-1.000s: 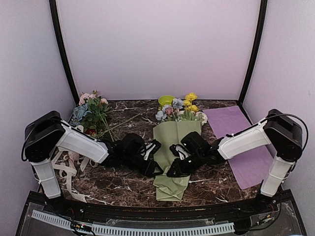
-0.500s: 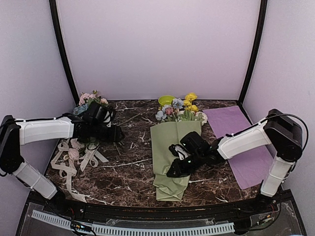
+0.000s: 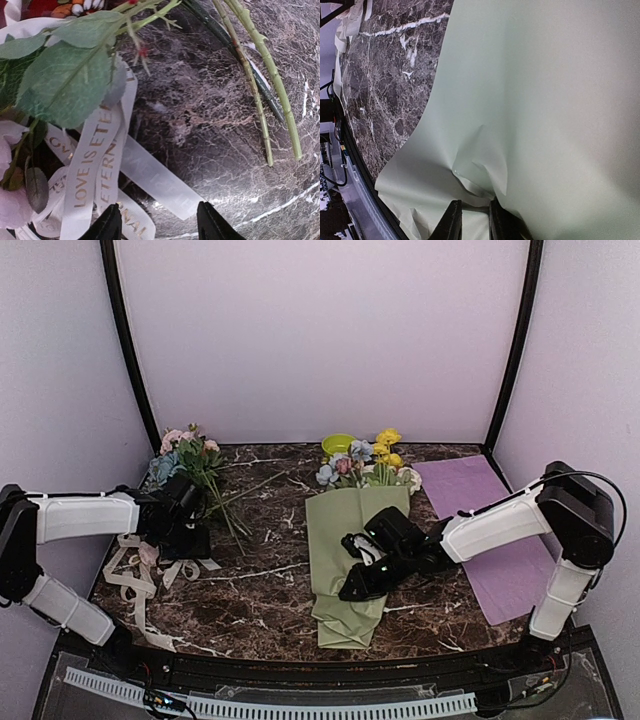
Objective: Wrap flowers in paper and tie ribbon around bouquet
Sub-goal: Pick up the ribbon from the corner of the board.
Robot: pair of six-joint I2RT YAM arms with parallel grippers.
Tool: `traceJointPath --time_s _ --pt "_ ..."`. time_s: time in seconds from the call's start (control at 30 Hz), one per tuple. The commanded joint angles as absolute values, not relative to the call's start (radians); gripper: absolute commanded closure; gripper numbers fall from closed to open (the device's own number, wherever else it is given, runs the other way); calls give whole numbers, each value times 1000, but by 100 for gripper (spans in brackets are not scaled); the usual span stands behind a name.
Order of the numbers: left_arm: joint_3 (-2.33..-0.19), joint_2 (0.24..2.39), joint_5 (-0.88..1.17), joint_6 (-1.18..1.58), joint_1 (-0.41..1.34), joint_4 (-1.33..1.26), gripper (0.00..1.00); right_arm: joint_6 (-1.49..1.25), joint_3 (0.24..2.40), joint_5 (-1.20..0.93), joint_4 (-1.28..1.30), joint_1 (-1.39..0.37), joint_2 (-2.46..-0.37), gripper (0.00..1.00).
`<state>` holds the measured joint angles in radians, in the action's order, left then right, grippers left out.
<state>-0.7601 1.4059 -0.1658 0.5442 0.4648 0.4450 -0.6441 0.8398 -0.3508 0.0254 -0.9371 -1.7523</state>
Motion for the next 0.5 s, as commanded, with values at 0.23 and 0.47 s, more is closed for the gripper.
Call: traceJointPath --time_s 0.23,0.47 --pt "-625 1351 -210 618 465 477 45 -624 862 -318 116 -939 -1799 80" --pt "-611 1394 -213 592 464 403 49 -621 862 -315 117 -944 -1793 80"
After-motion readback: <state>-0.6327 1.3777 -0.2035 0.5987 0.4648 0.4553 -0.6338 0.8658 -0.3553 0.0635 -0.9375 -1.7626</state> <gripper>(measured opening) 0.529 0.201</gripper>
